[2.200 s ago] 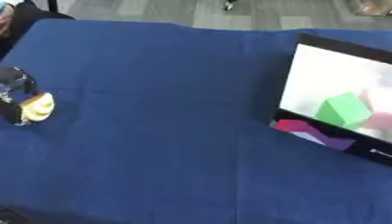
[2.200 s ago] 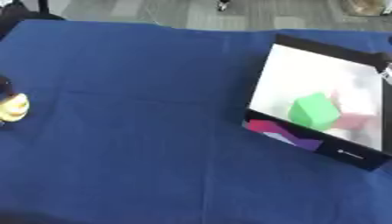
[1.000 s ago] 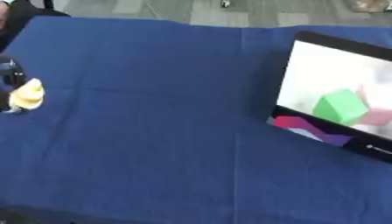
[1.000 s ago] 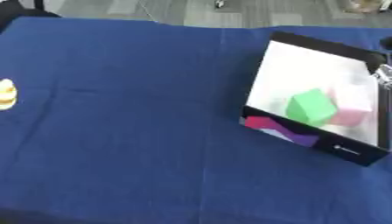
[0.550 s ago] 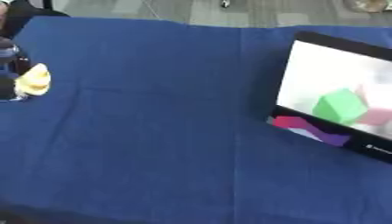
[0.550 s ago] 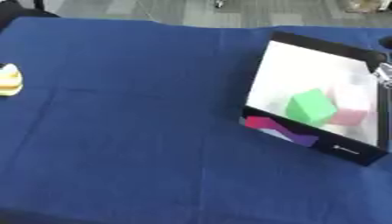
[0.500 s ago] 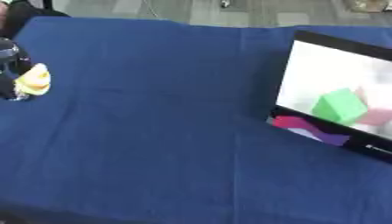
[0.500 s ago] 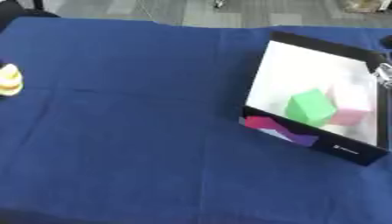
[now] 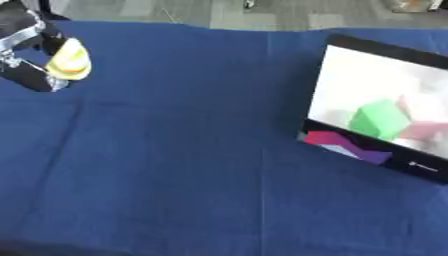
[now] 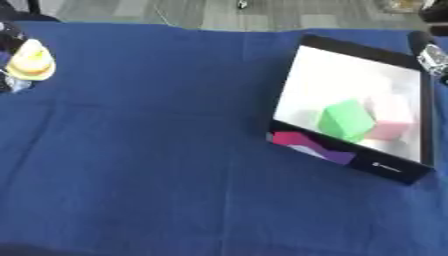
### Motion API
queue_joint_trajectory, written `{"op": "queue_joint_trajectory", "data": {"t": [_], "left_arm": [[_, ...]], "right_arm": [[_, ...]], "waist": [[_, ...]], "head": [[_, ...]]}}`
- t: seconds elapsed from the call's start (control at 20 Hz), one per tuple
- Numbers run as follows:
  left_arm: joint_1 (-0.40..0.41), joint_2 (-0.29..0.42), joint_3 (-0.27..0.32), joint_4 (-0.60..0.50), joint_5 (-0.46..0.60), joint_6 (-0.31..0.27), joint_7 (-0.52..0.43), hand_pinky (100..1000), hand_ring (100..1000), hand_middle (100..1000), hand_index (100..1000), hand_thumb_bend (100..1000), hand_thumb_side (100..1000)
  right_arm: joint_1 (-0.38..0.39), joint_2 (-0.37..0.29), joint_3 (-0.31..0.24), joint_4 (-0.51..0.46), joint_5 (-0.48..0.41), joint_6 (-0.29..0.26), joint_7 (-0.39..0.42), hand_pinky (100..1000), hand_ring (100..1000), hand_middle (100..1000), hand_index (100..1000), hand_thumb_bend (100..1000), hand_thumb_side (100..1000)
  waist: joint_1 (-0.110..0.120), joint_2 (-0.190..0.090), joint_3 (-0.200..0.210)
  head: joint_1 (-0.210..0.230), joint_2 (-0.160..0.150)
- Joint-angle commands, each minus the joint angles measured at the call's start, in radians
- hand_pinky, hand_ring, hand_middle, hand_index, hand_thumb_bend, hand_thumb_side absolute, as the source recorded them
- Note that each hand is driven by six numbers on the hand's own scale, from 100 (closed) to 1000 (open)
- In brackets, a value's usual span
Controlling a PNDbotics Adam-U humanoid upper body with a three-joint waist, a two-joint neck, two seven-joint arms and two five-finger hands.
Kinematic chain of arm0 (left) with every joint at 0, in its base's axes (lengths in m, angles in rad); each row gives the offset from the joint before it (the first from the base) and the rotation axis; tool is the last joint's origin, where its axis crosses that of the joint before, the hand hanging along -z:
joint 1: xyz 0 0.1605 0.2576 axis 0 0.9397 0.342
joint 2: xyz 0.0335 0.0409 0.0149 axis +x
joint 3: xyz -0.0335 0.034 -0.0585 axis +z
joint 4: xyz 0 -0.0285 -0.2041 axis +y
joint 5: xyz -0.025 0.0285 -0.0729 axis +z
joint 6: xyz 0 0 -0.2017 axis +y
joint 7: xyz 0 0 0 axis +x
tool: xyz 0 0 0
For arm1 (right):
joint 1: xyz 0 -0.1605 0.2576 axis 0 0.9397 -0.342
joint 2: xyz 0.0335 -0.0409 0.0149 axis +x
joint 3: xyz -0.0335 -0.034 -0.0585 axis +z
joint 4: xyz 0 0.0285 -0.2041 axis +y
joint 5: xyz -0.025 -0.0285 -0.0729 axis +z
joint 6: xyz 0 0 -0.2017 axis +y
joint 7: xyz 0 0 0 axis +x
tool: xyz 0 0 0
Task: Pick up the objects with one hand, pass them to the other hand, and then place them into the box on the other side of the table.
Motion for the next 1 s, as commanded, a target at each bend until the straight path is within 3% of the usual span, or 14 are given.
{"op": "queue_joint_trajectory", "data": {"t": [0.05,0.5,1.0], "left_arm": [[-0.021,-0.022,-0.004,-0.038,0.033,0.009,0.031,673,580,482,507,287,100],[-0.009,-0.190,-0.038,-0.048,0.064,-0.005,0.131,679,559,470,511,202,100],[0.015,-0.350,-0.062,-0.057,0.068,-0.037,0.227,684,539,461,515,116,100]], "right_arm": [[-0.037,-0.065,0.009,-0.016,-0.017,-0.033,0.027,864,854,722,919,314,206],[-0.186,-0.098,0.109,-0.016,0.009,-0.057,0.141,865,860,742,916,344,206],[-0.270,-0.081,0.194,-0.016,0.092,-0.055,0.228,865,860,750,912,369,218]], "waist": [[-0.016,-0.033,-0.002],[-0.033,-0.042,0.004],[-0.044,-0.044,0.015]], "head": [[-0.012,0.000],[-0.038,0.001],[-0.067,0.002]]}}
